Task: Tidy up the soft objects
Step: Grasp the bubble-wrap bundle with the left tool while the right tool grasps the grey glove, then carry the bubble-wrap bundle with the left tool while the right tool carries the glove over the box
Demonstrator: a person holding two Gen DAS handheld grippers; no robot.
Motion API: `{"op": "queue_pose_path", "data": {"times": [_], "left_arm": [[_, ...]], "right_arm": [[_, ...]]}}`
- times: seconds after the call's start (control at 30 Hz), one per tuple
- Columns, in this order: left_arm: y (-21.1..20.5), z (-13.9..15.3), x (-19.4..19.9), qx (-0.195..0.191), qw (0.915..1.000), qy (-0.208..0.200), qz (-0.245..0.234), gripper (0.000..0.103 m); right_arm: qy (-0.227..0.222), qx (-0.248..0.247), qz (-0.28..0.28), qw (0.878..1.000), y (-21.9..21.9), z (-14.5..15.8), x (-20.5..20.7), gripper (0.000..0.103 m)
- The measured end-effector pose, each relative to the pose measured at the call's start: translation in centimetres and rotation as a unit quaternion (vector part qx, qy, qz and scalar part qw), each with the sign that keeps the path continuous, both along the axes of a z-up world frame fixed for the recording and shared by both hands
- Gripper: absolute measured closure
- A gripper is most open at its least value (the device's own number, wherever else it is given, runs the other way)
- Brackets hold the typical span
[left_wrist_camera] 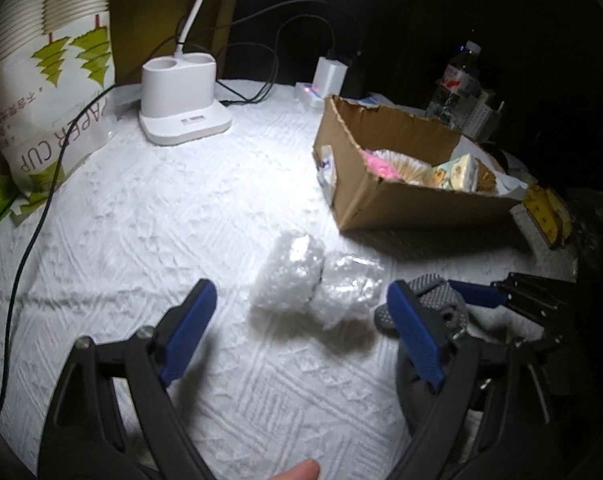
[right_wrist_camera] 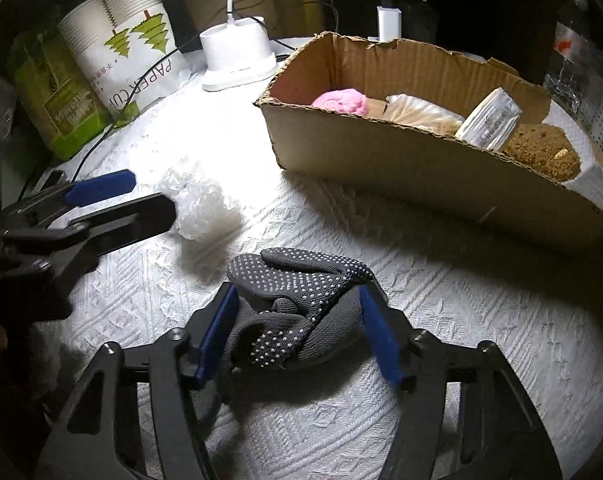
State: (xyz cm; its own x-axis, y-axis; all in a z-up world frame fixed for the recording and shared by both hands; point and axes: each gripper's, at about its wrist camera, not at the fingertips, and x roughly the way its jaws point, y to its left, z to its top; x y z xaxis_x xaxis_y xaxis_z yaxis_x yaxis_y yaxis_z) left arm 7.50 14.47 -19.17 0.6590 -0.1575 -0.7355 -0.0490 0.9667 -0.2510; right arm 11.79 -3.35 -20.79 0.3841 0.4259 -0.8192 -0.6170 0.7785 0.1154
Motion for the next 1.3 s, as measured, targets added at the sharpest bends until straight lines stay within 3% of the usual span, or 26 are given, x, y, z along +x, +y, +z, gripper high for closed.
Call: {"op": "queue_pose_path", "data": {"times": [0.03,0.07,0.13,0.17,0.57,0.63,0.67,0.83,1.3], "left_arm": [[0.0,-0.1,0.2,0.001,1.0000,0.003,0.000,0.015],[-0.2,-0.3,0.5,0.004,1.0000,0.007,-0.001,0.015],[-0.5,-0.6,1.0,0.009,0.9998,0.016,-0.005,0.015],[-0.6,-0.7,1.1,0.010,0.9998,0.017,-0.007,0.015],[-2.3,-1.7,2.8,0.025,0.9989,0.029,-0.025,0.016],[-2.8,-1.8,2.9,0.029,0.9986,0.030,-0.032,0.035],[-3.0,-1.8,3.0,0.031,0.9983,0.033,-0.036,0.040],[-4.0,-1.5,2.8,0.042,0.9977,0.029,-0.045,0.049],[-6.3,3.4,1.1,0.043,0.9980,-0.014,-0.045,0.049]], "right_arm": [[0.001,0.002,0.000,1.000,-0.1,0.0,0.1,0.059],[0.002,0.004,-0.002,1.000,-0.4,0.0,0.3,0.062],[0.008,0.016,-0.004,1.000,-1.0,0.1,0.5,0.081],[0.007,0.019,-0.009,1.000,-1.3,0.3,0.6,0.083],[-0.016,0.047,-0.027,0.998,-5.1,2.9,1.1,0.083],[-0.019,0.050,-0.031,0.998,-5.7,3.2,1.3,0.083],[-0.020,0.053,-0.033,0.998,-6.1,3.3,1.4,0.083],[-0.026,0.063,-0.042,0.997,-7.7,3.9,1.6,0.083],[-0.062,0.093,-0.051,0.992,-11.4,7.1,1.5,0.083]]}}
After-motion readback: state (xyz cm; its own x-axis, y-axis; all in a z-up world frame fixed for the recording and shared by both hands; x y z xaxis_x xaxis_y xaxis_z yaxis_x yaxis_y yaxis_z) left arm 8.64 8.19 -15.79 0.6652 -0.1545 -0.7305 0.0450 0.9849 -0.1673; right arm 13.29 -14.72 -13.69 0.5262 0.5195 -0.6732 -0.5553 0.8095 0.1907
